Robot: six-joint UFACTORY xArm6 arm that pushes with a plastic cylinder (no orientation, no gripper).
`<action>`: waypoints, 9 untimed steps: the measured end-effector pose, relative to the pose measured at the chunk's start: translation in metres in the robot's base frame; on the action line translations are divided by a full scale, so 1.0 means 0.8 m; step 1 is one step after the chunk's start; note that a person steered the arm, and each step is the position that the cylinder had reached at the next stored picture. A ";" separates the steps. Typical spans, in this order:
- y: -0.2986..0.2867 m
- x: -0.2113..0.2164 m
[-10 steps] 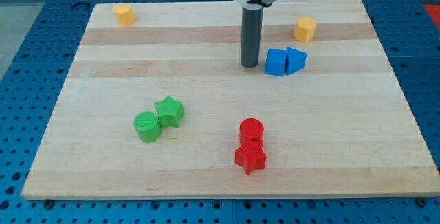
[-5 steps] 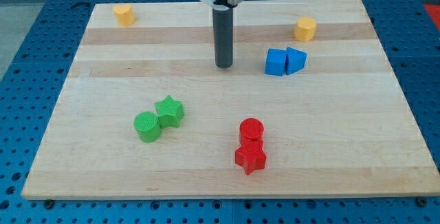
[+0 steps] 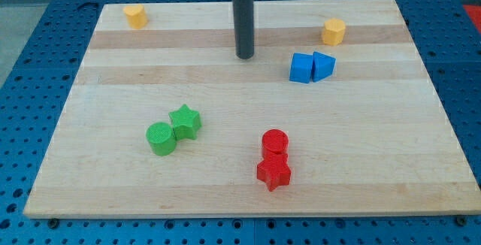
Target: Point your arm at yellow hexagon
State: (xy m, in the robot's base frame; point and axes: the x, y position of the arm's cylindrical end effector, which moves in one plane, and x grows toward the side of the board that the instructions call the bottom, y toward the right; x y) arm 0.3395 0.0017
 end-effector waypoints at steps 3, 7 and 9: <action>0.081 -0.012; 0.187 -0.012; 0.219 -0.015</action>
